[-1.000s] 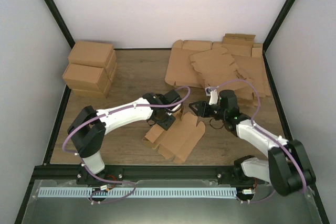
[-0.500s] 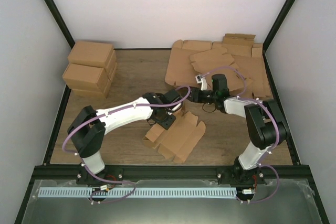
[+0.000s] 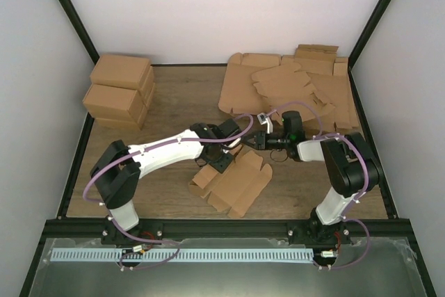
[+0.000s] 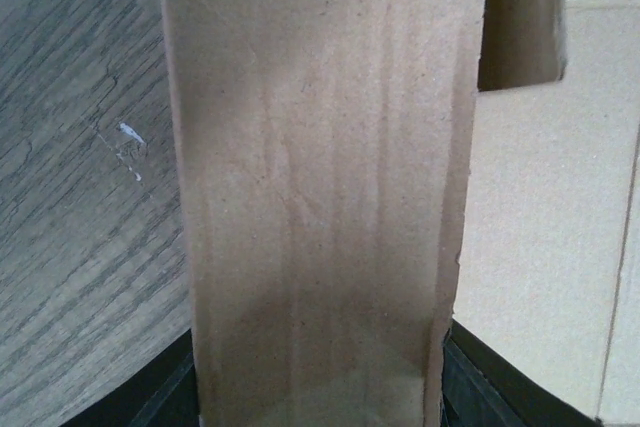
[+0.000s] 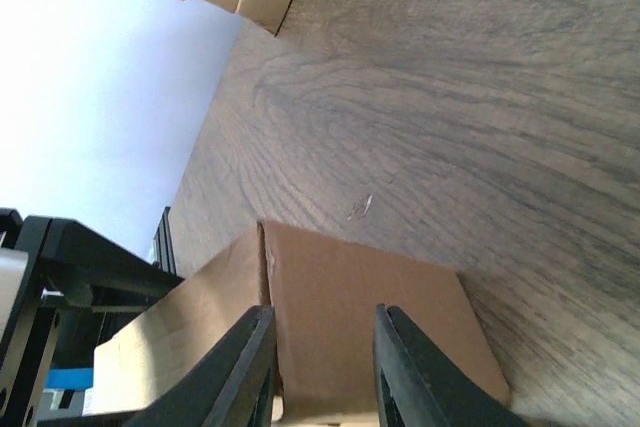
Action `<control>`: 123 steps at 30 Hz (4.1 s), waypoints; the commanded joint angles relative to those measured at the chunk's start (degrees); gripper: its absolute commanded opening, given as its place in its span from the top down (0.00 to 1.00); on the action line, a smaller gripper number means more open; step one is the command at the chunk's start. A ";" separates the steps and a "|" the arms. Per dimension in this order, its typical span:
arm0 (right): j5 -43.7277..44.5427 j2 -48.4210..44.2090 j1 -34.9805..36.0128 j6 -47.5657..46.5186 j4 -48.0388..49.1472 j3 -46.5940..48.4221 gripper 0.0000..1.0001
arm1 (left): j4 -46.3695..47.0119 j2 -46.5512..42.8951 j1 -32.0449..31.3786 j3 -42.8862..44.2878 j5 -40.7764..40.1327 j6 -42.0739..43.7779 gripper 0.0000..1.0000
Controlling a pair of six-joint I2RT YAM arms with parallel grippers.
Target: Fold the paper box
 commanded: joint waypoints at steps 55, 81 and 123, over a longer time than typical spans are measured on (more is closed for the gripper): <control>4.27 1.69 5.90 -13.74 20.61 -10.60 0.60 | 0.52 -0.71 3.37 1.70 15.46 4.73 0.48; 7.94 3.55 8.09 -14.45 28.53 -12.46 0.33 | 0.47 -0.01 4.74 2.03 17.55 4.96 0.48; 46.73 -8.57 20.07 -18.04 20.98 -16.20 0.84 | 1.84 -0.65 5.61 3.31 17.69 1.95 0.31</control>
